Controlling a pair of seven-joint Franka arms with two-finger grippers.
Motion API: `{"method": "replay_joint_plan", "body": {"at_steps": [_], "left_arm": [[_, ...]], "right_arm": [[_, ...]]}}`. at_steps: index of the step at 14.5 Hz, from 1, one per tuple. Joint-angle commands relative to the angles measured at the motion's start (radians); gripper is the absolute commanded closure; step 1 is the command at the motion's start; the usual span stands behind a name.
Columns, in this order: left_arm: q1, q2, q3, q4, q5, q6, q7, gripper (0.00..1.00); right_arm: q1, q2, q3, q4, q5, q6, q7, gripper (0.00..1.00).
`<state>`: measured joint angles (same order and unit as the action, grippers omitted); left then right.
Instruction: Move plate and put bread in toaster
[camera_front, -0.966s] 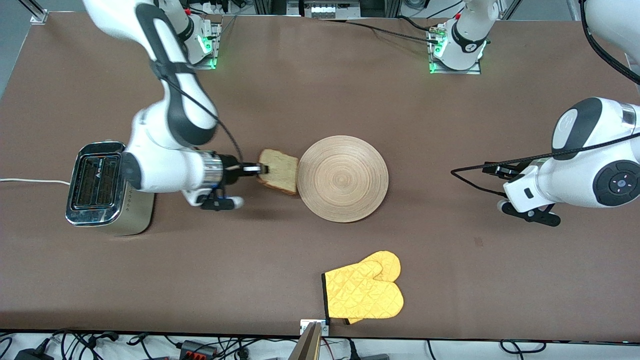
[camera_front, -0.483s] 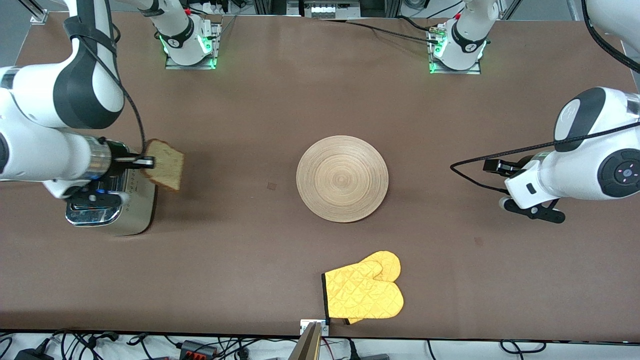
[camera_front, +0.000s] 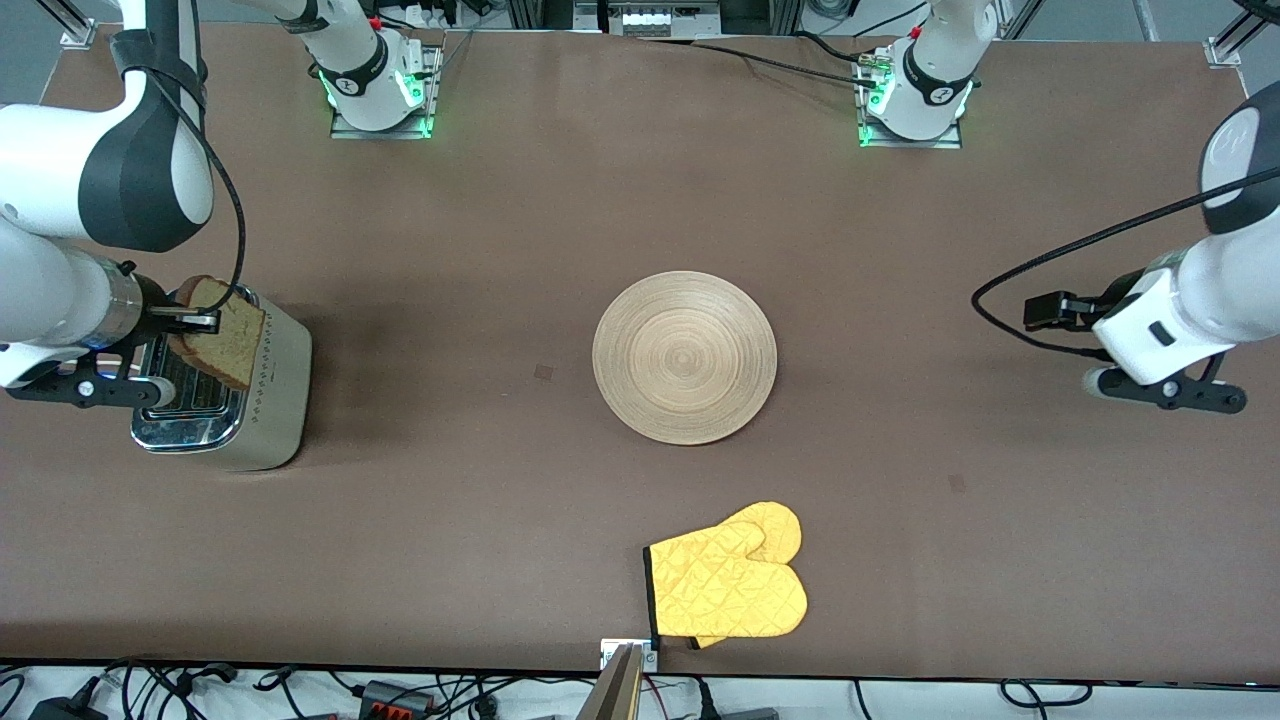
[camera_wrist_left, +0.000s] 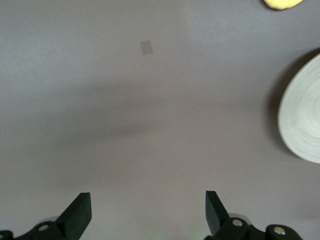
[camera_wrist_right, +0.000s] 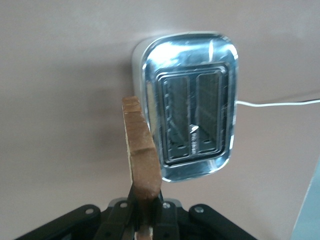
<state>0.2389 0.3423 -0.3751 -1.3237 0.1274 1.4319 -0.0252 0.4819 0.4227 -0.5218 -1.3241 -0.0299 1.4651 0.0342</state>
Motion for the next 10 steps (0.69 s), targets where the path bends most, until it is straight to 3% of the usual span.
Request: {"method": "replay_joint_plan", "body": {"at_steps": [1, 4, 8, 10], "left_arm": [[-0.127, -0.178, 0.183, -0.197, -0.074, 0.102, -0.009, 0.0], [-0.171, -0.374, 0.216, -0.423, -0.058, 0.287, -0.016, 0.0], [-0.271, -0.398, 0.312, -0.419, -0.106, 0.353, -0.01, 0.0], [-0.285, -0.393, 0.314, -0.394, -0.109, 0.366, -0.015, 0.0]], "right_arm": [[-0.043, -0.002, 0.0, -0.007, -0.019, 0.008, -0.049, 1.0], [-0.075, 0.004, -0.001, -0.014, -0.021, 0.02, -0.1, 1.0], [-0.086, 0.016, 0.0, -0.044, -0.019, 0.076, -0.106, 1.0], [-0.088, 0.022, 0.0, -0.064, -0.019, 0.118, -0.112, 1.0]]}}
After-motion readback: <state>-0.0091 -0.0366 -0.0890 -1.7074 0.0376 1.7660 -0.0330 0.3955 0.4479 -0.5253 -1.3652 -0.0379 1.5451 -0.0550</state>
